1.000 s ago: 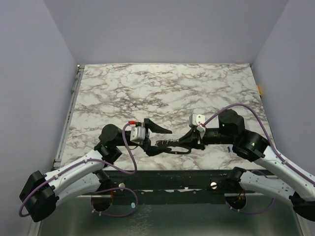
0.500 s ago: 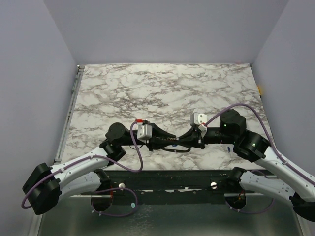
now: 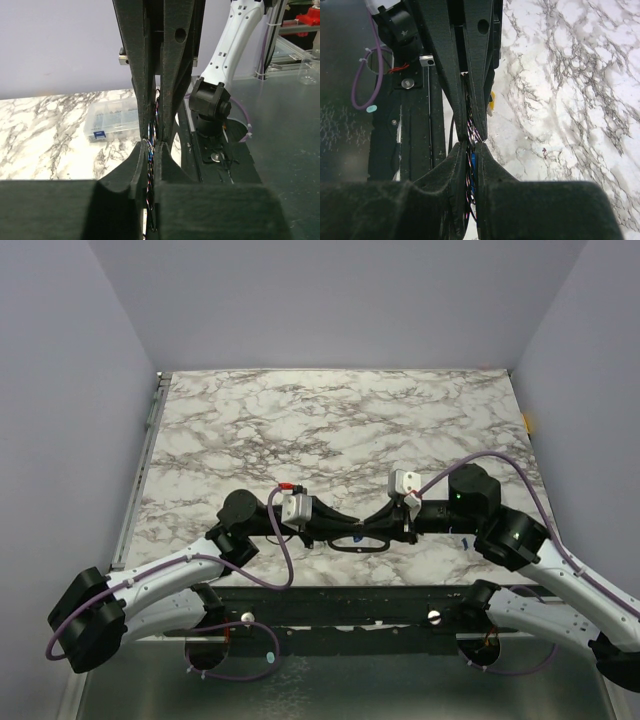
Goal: Put the keys on the keyring
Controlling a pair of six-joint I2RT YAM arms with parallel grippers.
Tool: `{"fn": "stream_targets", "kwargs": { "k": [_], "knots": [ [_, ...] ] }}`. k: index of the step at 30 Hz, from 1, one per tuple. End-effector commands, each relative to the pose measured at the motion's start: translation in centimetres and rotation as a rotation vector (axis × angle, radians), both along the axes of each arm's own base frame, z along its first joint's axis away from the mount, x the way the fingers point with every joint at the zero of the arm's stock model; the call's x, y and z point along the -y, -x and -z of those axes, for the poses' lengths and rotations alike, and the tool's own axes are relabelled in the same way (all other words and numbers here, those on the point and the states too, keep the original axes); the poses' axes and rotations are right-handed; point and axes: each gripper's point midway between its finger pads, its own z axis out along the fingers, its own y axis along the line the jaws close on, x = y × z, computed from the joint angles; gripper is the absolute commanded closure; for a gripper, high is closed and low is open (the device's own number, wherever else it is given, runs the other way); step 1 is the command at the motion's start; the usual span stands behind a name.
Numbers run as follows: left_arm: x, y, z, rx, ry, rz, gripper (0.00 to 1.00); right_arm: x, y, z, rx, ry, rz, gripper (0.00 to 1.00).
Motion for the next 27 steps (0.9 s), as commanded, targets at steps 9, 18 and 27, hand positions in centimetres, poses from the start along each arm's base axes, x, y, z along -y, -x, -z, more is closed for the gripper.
{"fn": "stream_targets", "kwargs": {
  "k": [9, 18, 27],
  "knots": [
    [0.5, -1.3, -0.9, -0.017, 0.030, -0.061, 0.78, -0.7, 0.7, -3.4, 0.068, -0.131, -0.044, 0.99],
    [0.9, -1.2, -0.2, -0.059, 0.007, -0.035, 0.70, -0.7, 0.7, -3.7, 0.068, -0.136, -0.044, 0.99],
    [1.1, -1.2, 0.6, -0.082, -0.018, -0.024, 0.63, -0.8, 0.6, -4.1, 0.071, -0.154, -0.040, 0.99]
  ]
}}
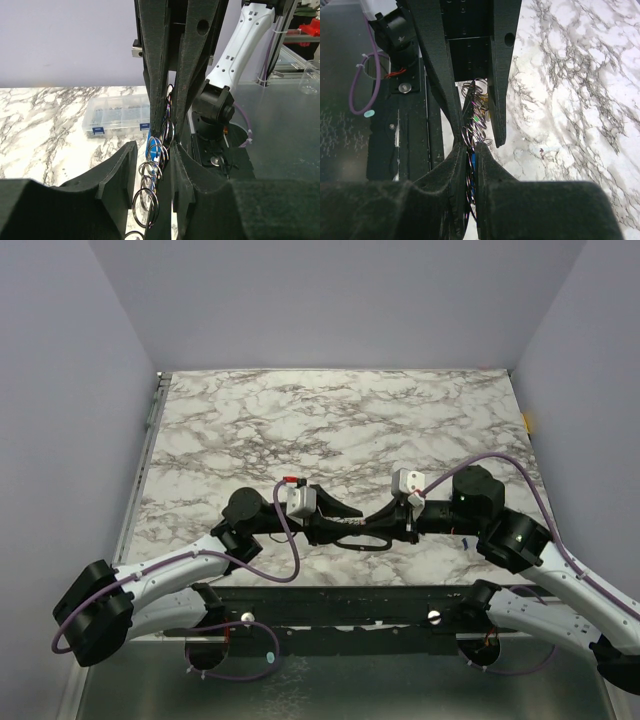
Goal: Put the keys on the keyring
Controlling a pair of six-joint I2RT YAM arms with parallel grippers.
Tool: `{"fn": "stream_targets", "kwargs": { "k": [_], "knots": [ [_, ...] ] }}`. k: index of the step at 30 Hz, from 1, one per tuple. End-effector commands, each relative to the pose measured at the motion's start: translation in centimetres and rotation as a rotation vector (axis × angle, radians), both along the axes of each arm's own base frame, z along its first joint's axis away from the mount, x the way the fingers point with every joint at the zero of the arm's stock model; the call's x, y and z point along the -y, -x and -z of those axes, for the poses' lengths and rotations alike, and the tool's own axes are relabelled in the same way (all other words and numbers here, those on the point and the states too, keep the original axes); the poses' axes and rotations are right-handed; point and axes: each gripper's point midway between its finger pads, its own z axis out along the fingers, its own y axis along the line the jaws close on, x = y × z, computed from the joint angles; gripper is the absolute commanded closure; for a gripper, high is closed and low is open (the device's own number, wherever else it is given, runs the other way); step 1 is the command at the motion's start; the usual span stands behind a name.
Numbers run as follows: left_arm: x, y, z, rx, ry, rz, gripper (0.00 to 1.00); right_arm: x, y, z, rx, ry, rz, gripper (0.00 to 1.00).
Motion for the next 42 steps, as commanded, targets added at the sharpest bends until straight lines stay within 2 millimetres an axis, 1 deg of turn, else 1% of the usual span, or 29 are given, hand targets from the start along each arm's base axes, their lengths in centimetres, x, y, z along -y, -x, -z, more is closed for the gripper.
{"fn": "stream_targets", "kwargs": {
  "k": [1, 4, 7, 8, 10, 11, 12, 14, 21, 22, 23, 25, 26, 27, 31, 33, 36, 38, 40, 41, 42],
  "knots": [
    [0.5, -0.5, 0.4, -0.026, -0.023, -0.009, 0.63, -1.1, 0.8, -3.7, 0.071, -0.133, -0.064, 0.99],
    [0.6, -0.6, 1.1, -0.035, -0.050, -0.008, 0.63, -1.1, 0.7, -3.9, 0.076, -0.139, -0.060, 0.99],
    [0.7, -0.7, 1.7, -0.035, -0.079, -0.009, 0.66, -1.1, 0.7, -4.0, 0.080, -0.145, -0.061, 0.99],
    [0.7, -0.7, 1.9, -0.035, -0.085, -0.009, 0.71, -1.1, 0.7, -4.0, 0.080, -0.145, -0.061, 0.99],
    [0.7, -0.9, 1.9, -0.040, -0.093, -0.019, 0.92, -1.1, 0.8, -3.9, 0.077, -0.146, -0.063, 0.99],
    [0.8, -1.0, 1.9, -0.044, -0.096, -0.023, 0.98, -1.1, 0.8, -3.9, 0.076, -0.148, -0.065, 0.99],
    [0.8, -1.1, 1.7, -0.046, -0.097, -0.024, 1.00, -1.1, 0.9, -3.9, 0.074, -0.149, -0.066, 0.99],
    [0.8, -1.1, 1.3, -0.046, -0.097, -0.022, 1.00, -1.1, 0.9, -3.8, 0.073, -0.153, -0.065, 0.99],
    [-0.1, -2.5, -0.5, -0.028, -0.081, -0.083, 1.00, -0.7, 1.2, -2.7, 0.038, -0.146, -0.050, 0.99],
    [-0.2, -2.5, -0.5, -0.010, -0.085, -0.088, 1.00, -0.6, 1.1, -2.5, 0.027, -0.136, -0.042, 0.98],
    [-0.4, -2.6, -0.3, 0.003, -0.097, -0.093, 1.00, -0.5, 1.0, -2.2, 0.016, -0.125, -0.033, 0.92],
    [-0.5, -2.7, 0.3, 0.037, -0.138, -0.100, 1.00, -0.2, 0.8, -1.9, 0.002, -0.103, -0.006, 0.65],
    [-0.7, -2.9, 0.7, 0.048, -0.163, -0.109, 1.00, 0.0, 0.6, -1.9, -0.002, -0.094, 0.012, 0.56],
    [-0.9, -3.0, 1.0, 0.061, -0.185, -0.121, 1.00, 0.2, 0.5, -2.0, -0.004, -0.091, 0.029, 0.51],
    [-1.8, -3.5, 2.3, 0.115, -0.266, -0.179, 1.00, 1.2, -0.7, -3.6, 0.034, -0.126, 0.129, 0.44],
    [-2.3, -3.7, 2.8, 0.141, -0.299, -0.210, 1.00, 2.0, -2.0, -4.5, 0.049, -0.158, 0.224, 0.41],
    [-2.8, -3.6, 3.3, 0.166, -0.330, -0.234, 1.00, 3.7, -4.6, -5.4, 0.050, -0.206, 0.420, 0.39],
    [-3.0, -3.3, 3.3, 0.184, -0.334, -0.236, 1.00, 5.3, -6.5, -5.5, 0.027, -0.226, 0.578, 0.38],
    [-3.1, -3.0, 3.2, 0.199, -0.329, -0.232, 1.00, 6.7, -7.9, -4.9, -0.029, -0.223, 0.716, 0.38],
    [-3.2, -2.9, 3.2, 0.204, -0.328, -0.230, 1.00, 7.0, -8.1, -4.6, -0.048, -0.205, 0.744, 0.38],
    [-3.2, -2.7, 3.2, 0.211, -0.328, -0.224, 1.00, 6.7, -7.7, -4.1, -0.055, -0.170, 0.716, 0.38]
  ]
}}
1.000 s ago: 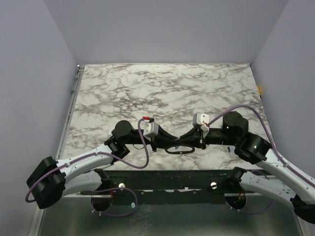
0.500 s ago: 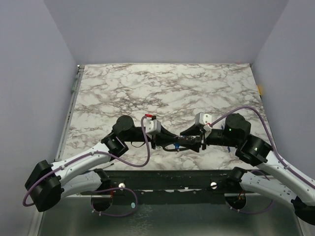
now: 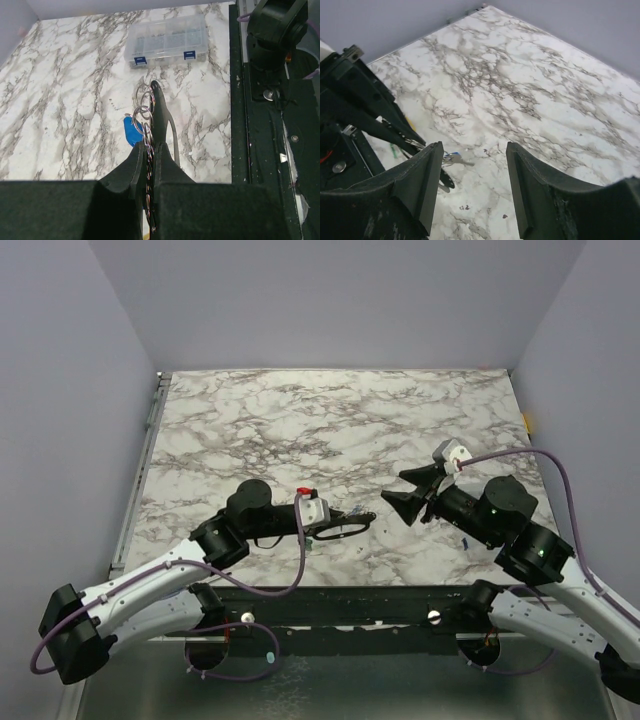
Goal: Put the keys on the keyring
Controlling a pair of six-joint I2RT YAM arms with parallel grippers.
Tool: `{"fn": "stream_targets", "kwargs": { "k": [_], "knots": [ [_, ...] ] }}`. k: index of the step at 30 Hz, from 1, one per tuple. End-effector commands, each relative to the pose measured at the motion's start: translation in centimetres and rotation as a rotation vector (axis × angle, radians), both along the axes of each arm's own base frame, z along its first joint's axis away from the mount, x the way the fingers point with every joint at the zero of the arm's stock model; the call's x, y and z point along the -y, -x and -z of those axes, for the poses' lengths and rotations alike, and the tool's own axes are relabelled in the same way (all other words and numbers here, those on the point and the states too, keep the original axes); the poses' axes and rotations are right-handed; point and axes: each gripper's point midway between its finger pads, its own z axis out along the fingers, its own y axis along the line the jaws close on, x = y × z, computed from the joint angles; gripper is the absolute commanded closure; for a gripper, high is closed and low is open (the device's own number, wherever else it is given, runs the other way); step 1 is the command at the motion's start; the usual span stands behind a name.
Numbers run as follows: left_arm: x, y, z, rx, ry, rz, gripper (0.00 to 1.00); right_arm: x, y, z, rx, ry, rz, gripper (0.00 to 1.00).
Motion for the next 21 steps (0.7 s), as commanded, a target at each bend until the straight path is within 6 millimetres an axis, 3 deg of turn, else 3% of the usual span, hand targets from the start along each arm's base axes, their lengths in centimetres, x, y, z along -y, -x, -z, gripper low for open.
{"fn": "stream_targets", "kwargs": {
  "k": [1, 6, 9, 14, 21],
  "knots": [
    [-0.5, 0.1, -0.9, 0.082, -0.004, -0.009, 1.00, 1.7, -1.5, -0.2, -0.061, 0.015, 0.150, 0.38],
    [0.0, 1.7, 0.1, 0.059, -0.022, 0.066, 1.00, -1.6, 4.7, 1.7, -0.010, 0.154, -0.318, 0.43],
    [0.4, 2.3, 0.9, 0.031, -0.049, 0.097, 1.00, -2.5, 6.9, 2.3, 0.004, 0.183, -0.485, 0.44],
    [0.9, 3.1, 1.7, 0.018, -0.071, 0.124, 1.00, -3.7, 6.6, 2.6, 0.061, 0.233, -0.559, 0.45],
    [1.1, 3.4, 1.9, 0.007, -0.078, 0.136, 1.00, -5.4, 6.0, 4.6, 0.005, 0.313, -0.641, 0.52]
  ]
}}
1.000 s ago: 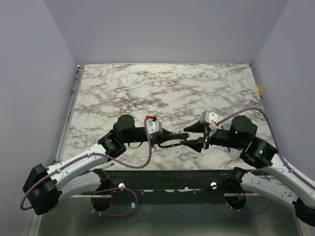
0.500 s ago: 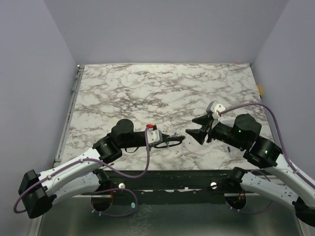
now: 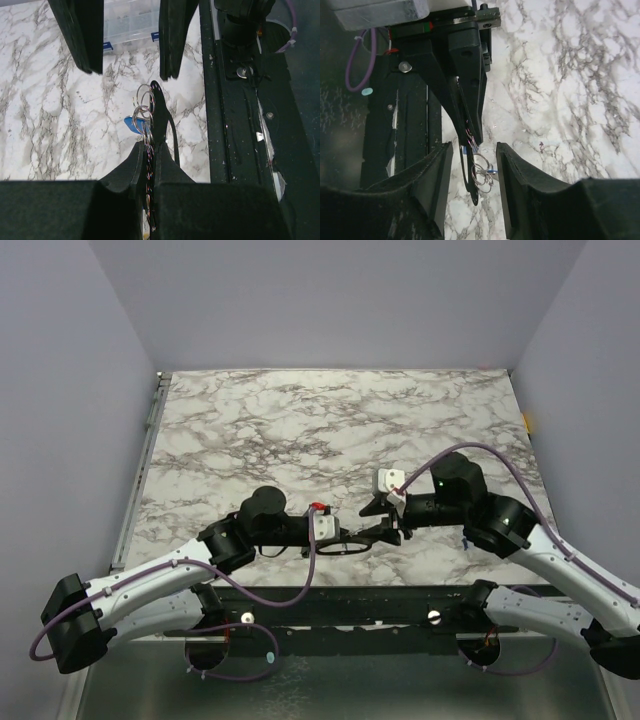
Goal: Put the keys on the keyring
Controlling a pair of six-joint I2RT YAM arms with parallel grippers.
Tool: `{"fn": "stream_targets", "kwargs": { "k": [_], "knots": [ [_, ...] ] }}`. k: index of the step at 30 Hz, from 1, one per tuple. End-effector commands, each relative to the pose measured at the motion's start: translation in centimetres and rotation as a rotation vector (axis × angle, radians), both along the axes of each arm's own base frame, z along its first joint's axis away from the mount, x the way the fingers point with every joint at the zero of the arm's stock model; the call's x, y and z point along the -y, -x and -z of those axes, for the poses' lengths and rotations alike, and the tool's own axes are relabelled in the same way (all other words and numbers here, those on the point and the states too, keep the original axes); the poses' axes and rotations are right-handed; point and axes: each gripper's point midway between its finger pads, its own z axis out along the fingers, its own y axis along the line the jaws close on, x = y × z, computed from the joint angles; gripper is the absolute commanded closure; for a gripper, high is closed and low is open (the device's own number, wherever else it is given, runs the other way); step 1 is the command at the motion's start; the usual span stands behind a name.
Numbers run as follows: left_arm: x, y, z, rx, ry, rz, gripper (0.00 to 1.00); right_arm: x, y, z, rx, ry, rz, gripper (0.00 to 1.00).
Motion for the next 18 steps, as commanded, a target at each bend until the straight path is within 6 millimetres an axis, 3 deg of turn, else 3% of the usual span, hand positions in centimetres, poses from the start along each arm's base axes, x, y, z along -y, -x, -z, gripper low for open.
{"fn": "stream_targets", "kwargs": {
  "k": [1, 10, 18],
  "knots": [
    [0.3, 0.6, -0.8, 0.014, 0.019, 0.034, 1.00, -0.7, 0.9, 0.6, -0.009, 0.040, -0.101, 0.53],
    [0.4, 0.8, -0.8, 0.008, 0.021, 0.043, 1.00, -1.4, 0.8, 2.7, -0.049, 0.073, -0.128, 0.61],
    [0.3, 0.8, -1.0, 0.011, 0.024, 0.040, 1.00, -1.8, 0.2, 4.6, -0.068, 0.111, -0.117, 0.58]
  ]
}}
